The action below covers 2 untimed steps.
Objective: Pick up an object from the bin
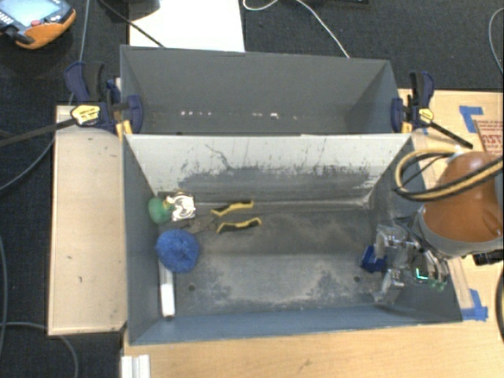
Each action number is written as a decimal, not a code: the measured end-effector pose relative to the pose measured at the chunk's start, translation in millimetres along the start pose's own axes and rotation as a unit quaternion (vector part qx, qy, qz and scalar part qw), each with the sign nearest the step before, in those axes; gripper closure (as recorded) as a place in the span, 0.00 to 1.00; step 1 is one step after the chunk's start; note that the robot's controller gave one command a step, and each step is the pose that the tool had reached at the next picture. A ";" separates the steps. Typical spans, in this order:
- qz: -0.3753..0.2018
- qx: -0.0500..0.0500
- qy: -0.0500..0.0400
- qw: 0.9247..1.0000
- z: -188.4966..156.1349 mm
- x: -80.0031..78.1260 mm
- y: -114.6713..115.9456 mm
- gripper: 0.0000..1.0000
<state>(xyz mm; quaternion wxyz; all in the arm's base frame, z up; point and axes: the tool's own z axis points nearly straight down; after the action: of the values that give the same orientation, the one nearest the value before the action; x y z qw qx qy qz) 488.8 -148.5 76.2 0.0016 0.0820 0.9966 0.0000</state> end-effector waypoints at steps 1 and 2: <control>-0.001 0.000 0.000 1.000 0.0 0.0 0.0 0.00; -0.003 0.000 0.000 1.000 0.0 0.0 -0.1 0.00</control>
Offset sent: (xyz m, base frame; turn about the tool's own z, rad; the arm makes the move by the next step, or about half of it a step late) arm 0.0000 0.0000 0.0000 0.0000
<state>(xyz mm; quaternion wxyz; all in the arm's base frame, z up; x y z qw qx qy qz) 488.8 -148.5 76.2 0.0016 0.0794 0.9968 0.0000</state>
